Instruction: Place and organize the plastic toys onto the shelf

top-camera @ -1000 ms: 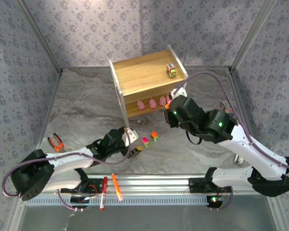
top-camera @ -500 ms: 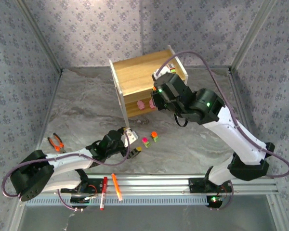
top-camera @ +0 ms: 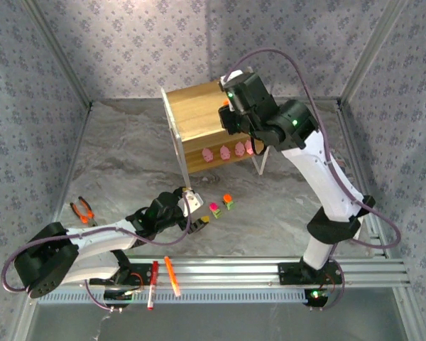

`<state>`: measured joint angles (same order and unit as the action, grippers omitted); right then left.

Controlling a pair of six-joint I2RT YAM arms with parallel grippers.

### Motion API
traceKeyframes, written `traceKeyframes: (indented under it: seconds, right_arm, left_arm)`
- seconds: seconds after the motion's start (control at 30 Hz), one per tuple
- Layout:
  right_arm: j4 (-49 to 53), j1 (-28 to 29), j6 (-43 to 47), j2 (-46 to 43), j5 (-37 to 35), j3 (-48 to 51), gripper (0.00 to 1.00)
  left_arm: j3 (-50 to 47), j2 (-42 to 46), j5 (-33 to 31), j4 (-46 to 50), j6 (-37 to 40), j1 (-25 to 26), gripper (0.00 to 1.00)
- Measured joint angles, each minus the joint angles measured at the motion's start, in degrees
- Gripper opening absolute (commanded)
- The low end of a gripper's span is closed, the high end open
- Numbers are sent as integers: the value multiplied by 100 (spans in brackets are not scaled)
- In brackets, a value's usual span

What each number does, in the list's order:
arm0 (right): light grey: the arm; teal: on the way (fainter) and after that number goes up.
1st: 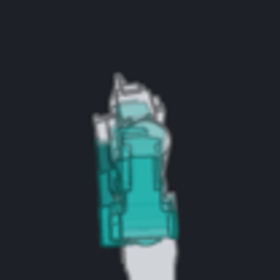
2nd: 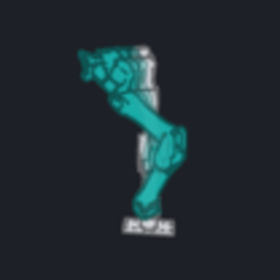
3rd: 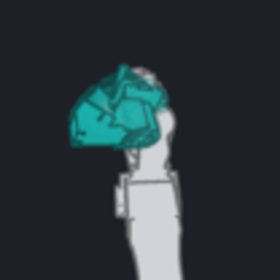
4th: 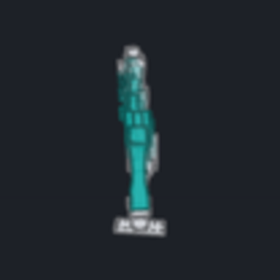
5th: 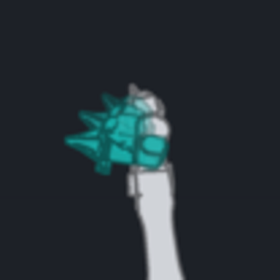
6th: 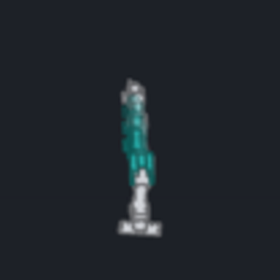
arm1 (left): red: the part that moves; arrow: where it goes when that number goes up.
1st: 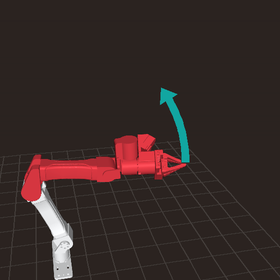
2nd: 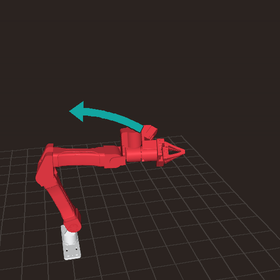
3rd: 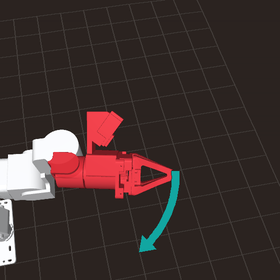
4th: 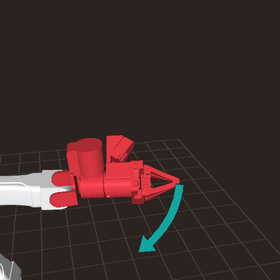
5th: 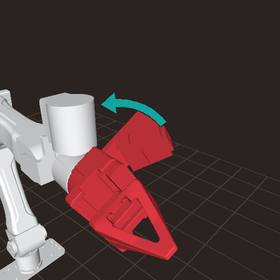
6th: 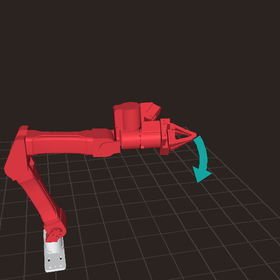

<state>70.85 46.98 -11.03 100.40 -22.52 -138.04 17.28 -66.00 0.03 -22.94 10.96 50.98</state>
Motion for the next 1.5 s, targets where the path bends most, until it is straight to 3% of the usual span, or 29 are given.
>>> traceKeyframes:
  seconds: [0.63, 1.5]
  right_arm:
    - [411, -723, 63, 498, 774, -343, 30]
    - [621, -964, 63, 839, 997, -741, 30]
  left_arm:
    - [-52, 0, 59, -2, 17, 0, 100]
    - [-52, 0, 59, -2, 20, 0, 100]
